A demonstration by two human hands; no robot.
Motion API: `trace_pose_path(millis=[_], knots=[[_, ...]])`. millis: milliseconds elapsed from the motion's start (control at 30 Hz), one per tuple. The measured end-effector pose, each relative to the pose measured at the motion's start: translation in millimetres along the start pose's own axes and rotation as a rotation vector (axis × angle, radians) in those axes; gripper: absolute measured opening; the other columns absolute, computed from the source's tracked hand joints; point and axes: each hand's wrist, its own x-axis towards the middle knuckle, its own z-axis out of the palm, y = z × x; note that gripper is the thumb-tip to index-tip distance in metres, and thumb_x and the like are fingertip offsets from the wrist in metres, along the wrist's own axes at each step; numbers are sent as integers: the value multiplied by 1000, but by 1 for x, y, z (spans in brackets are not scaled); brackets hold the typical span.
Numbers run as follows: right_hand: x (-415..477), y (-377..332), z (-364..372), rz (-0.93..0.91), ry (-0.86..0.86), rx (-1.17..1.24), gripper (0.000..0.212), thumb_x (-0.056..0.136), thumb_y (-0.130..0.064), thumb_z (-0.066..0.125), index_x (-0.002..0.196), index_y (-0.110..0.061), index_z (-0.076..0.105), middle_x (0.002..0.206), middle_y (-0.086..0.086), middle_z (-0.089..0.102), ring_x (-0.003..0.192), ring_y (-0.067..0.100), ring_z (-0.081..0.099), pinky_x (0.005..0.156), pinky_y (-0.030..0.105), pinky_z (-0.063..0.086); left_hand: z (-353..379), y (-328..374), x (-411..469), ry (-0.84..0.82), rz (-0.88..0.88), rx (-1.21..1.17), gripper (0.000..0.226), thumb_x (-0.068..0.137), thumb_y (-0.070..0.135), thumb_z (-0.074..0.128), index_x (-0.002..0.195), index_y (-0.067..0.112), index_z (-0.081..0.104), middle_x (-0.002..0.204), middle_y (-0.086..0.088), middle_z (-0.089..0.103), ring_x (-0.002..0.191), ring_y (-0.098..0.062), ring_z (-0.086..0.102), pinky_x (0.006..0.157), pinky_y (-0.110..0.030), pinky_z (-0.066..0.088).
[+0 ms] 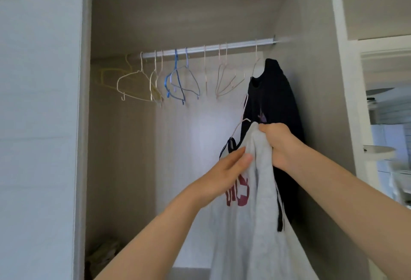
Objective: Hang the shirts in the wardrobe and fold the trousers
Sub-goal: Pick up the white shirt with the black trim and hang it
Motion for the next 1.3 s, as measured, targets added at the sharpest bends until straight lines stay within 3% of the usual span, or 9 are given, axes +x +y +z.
trace_pose_path(millis=[100,267,367,467,533,667,833,1033,1300], knots=[[8,-10,7,-68,-2,-56,34,100,-11,45,130,3,50,93,13,59,79,26,56,81,38,49,4,4,15,-23,64,-29,67,91,49,58,149,46,26,128,37,48,110,18,52,99,-17,46],[29,-24,16,-153,23,-133,35,99,-10,45,131,5,49,126,25,56,120,39,55,92,45,49,15,-11,51,71,168,144,109,80,10,78,155,38,4,143,24,35,123,15,40,90,-1,38],[52,-30,20,-199,32,-136,33,100,-14,44,130,-1,48,119,16,56,115,32,56,96,40,48,15,-21,67,248,61,214,85,86,3,63,151,31,15,124,5,52,105,-15,57,69,-9,46],[73,-40,20,-278,61,-252,34,100,-17,43,128,1,50,109,16,59,109,32,59,98,44,50,8,-33,88,394,55,338,33,86,-1,49,114,16,44,94,0,54,75,-14,52,50,-10,37],[90,-44,22,-328,40,-327,34,98,-20,43,118,6,55,102,19,61,109,38,60,97,51,50,0,-38,103,468,80,374,23,85,-3,44,104,9,47,92,-6,55,68,-11,47,50,-14,36],[126,-52,28,-414,28,-466,29,96,-27,40,96,-1,54,89,12,51,86,28,58,93,57,50,-15,-41,135,510,117,397,22,86,-5,40,100,11,45,91,-6,54,70,-17,47,64,-27,41],[152,-66,37,-480,83,-547,26,100,-25,36,101,-5,52,98,17,59,93,31,61,90,47,53,-27,-45,174,516,160,404,20,86,-7,37,95,11,39,84,-5,50,64,-14,43,61,-29,38],[183,-71,39,-637,128,-735,38,103,-15,31,65,-16,30,67,2,33,56,12,32,45,20,31,-31,-54,212,509,214,368,23,88,-9,35,102,7,43,88,-7,53,67,-18,47,63,-30,42],[215,-82,49,-734,162,-901,37,101,-12,31,65,-16,29,68,1,33,58,10,31,53,26,31,-35,-53,253,466,256,347,28,89,-8,35,112,8,42,96,-12,55,76,-23,51,69,-35,47]])
